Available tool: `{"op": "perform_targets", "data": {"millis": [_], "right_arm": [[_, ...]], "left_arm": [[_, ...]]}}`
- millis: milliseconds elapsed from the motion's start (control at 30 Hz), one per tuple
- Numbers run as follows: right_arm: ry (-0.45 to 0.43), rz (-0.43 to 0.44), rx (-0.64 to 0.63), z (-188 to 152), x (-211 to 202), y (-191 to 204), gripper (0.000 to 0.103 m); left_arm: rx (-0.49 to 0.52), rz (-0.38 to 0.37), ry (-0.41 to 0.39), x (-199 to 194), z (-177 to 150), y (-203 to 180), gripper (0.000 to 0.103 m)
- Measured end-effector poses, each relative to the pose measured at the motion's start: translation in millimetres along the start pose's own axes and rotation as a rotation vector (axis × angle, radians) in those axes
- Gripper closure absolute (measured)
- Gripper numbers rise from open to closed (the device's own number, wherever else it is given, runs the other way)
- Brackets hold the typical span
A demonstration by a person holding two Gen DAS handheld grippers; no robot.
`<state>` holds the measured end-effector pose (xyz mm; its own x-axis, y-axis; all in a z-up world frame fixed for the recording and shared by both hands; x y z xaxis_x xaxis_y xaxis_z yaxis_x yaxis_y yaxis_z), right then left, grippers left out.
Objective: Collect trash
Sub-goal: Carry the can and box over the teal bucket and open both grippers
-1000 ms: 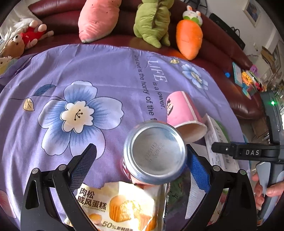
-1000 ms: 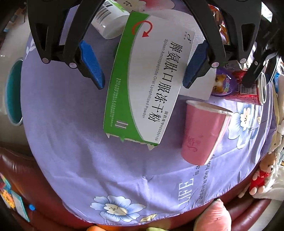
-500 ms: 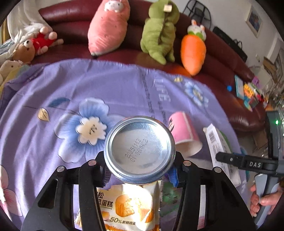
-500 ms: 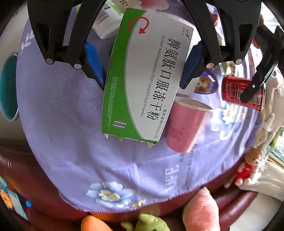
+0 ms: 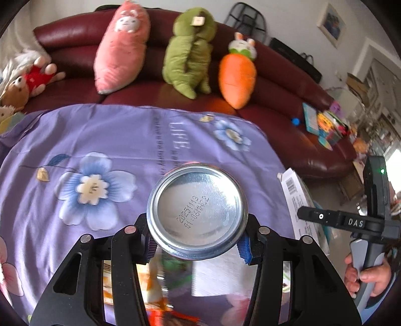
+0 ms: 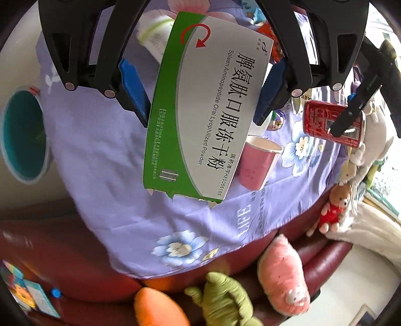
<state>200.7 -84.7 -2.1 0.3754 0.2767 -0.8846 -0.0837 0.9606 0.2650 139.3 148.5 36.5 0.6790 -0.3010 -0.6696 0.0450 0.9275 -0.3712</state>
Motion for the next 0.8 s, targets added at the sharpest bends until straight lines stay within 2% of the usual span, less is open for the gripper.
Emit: {"op": "perform_targets", "data": {"millis": [333,800], "right_arm": [[-0.091,0.004,0.16,-19.1,-52.9,-107.9,0.026],[-0.22,-0.08,0.48,-54.6,-109.4,-307.6,0.026]], "left_arm": [[0.119,-0.075,0.065,34.3,-13.3,-99.5,0.052],[0.309,-0.211,0.226,134.0,-46.4,-267.2,0.052]]}}
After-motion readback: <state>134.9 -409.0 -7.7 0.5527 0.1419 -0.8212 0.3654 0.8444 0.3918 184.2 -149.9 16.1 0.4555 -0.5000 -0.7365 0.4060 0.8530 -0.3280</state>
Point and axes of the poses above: each gripper's, at about its wrist camera, not at the fingertips, and x roughly the way its jaws point, y to its left, z to its top, the point moved 1 cm from there along x, roughly the way its jaws point, and after that the axes turned 8 degrees about -z, right-handed, at the moved point
